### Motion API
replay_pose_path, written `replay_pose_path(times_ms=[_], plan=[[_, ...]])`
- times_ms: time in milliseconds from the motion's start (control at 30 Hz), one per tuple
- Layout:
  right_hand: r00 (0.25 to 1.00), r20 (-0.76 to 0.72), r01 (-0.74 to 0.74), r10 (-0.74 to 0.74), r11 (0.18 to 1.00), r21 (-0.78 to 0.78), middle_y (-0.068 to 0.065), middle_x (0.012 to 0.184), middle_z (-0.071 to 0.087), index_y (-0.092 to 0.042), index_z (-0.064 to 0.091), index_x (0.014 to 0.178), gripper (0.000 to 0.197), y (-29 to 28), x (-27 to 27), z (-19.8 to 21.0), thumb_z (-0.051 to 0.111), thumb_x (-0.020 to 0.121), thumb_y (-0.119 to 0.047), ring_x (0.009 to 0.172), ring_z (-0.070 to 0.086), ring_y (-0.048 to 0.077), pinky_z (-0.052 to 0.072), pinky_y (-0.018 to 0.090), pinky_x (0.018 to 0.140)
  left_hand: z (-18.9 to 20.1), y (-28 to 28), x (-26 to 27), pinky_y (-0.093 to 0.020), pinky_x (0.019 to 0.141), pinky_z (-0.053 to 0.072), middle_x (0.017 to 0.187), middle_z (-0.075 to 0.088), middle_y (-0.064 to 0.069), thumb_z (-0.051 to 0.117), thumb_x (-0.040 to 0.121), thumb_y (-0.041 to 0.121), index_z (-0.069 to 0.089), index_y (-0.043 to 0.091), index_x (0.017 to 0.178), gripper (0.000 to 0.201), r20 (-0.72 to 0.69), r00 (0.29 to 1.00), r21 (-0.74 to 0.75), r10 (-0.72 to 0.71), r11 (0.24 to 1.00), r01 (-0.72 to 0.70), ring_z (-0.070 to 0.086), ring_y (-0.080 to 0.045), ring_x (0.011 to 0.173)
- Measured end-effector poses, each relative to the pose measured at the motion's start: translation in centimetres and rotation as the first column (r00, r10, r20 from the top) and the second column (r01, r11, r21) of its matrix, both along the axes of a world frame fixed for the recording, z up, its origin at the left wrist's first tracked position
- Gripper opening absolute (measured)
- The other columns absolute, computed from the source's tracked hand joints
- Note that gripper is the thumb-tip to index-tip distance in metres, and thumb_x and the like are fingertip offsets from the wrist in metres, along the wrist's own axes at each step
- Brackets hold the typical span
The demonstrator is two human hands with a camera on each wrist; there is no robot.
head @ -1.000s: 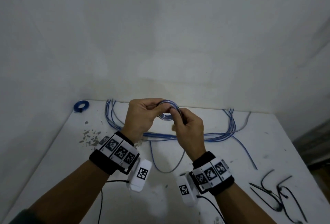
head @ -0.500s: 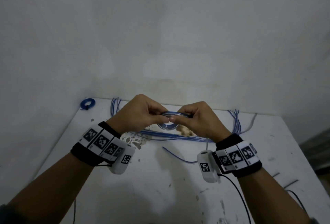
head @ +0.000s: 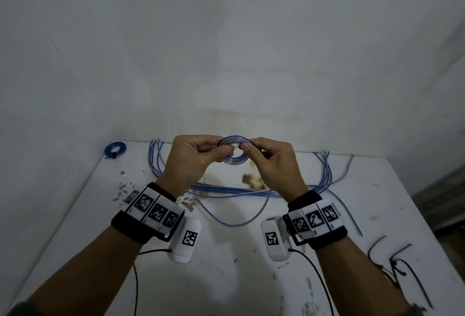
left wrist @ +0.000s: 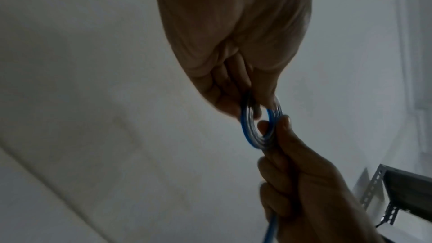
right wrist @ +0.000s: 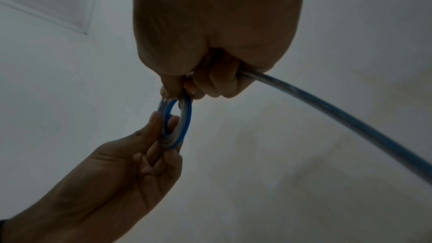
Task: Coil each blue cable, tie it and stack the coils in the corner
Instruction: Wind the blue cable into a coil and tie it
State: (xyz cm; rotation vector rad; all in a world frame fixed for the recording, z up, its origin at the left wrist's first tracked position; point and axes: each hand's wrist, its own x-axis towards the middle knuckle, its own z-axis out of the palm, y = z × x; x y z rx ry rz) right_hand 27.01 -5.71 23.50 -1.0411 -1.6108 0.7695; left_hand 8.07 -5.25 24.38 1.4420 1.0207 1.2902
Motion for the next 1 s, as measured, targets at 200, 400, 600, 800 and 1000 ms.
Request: replay_pose_path(times_ms=[200, 400, 600, 800, 1000], plan=[[0.957, 0.266, -0.124, 0.118, 0.992, 0.006, 0.002, 0.061, 0.064, -0.013, 0.079, 0.091, 0.016, 1.3, 1.3, 1.9, 0.069, 0.092, -0.025, 0.055, 0.047, 0.007, 0.038, 0.025, 0.053, 1.8, 0.8, -0.8, -0.024, 0.073, 0.057, 0.085, 0.077, -0.005, 0.075, 0.082, 0.002, 0.076, 0.005, 0.101, 0.019, -0.266, 0.948, 0.02, -0.174, 0.982, 0.186, 0.074, -0.017, 0.077], [0.995, 0.08, -0.056, 0.06, 0.997, -0.048, -0.002, 0.056, 0.039, -0.009, 0.058, 0.067, 0.029, 0.1, 0.2, 0.3, 0.067, 0.093, -0.018, 0.055, 0.034, 0.008, 0.03, 0.025, 0.052, 0.6, 0.4, 0.6, -0.03, 0.066, 0.057, 0.08, 0.076, -0.013, 0.07, 0.085, 0.001, 0.076, 0.008, 0.096, 0.014, 0.094, 0.994, -0.039, 0.06, 0.998, -0.056, 0.069, -0.022, 0.07], [0.995, 0.066, -0.061, 0.072, 0.986, -0.152, 0.002, 0.058, 0.036, -0.005, 0.061, 0.068, 0.031, 0.0, 1.3, -0.2, 0.065, 0.095, -0.019, 0.055, 0.033, 0.013, 0.029, 0.027, 0.053, 0.5, 0.6, -0.3, -0.027, 0.071, 0.059, 0.088, 0.076, -0.014, 0.073, 0.078, 0.011, 0.074, 0.005, 0.098, 0.021, 0.005, 0.992, -0.171, -0.128, 0.977, 0.127, 0.073, -0.022, 0.08], [0.96, 0.23, -0.132, 0.161, 0.982, -0.137, 0.001, 0.057, 0.029, 0.004, 0.061, 0.068, 0.036, 0.9, 2.1, 2.2, 0.067, 0.093, -0.021, 0.054, 0.026, 0.011, 0.023, 0.026, 0.053, 1.1, 1.3, -1.1, -0.027, 0.064, 0.058, 0.077, 0.076, -0.013, 0.074, 0.078, 0.005, 0.075, 0.007, 0.089, 0.011, -0.095, 0.979, -0.161, -0.182, 0.973, 0.166, 0.073, -0.021, 0.068], [0.998, -0.042, -0.042, 0.036, 0.985, -0.169, -0.005, 0.054, 0.041, -0.017, 0.072, 0.072, 0.02, 0.1, -0.3, 2.0, 0.07, 0.091, -0.019, 0.054, 0.033, 0.011, 0.03, 0.025, 0.051, 0.4, 0.6, 0.7, -0.027, 0.063, 0.058, 0.082, 0.075, -0.017, 0.072, 0.08, 0.01, 0.074, 0.001, 0.091, 0.015, 0.146, 0.989, -0.185, -0.032, 0.981, 0.059, 0.074, -0.028, 0.073]])
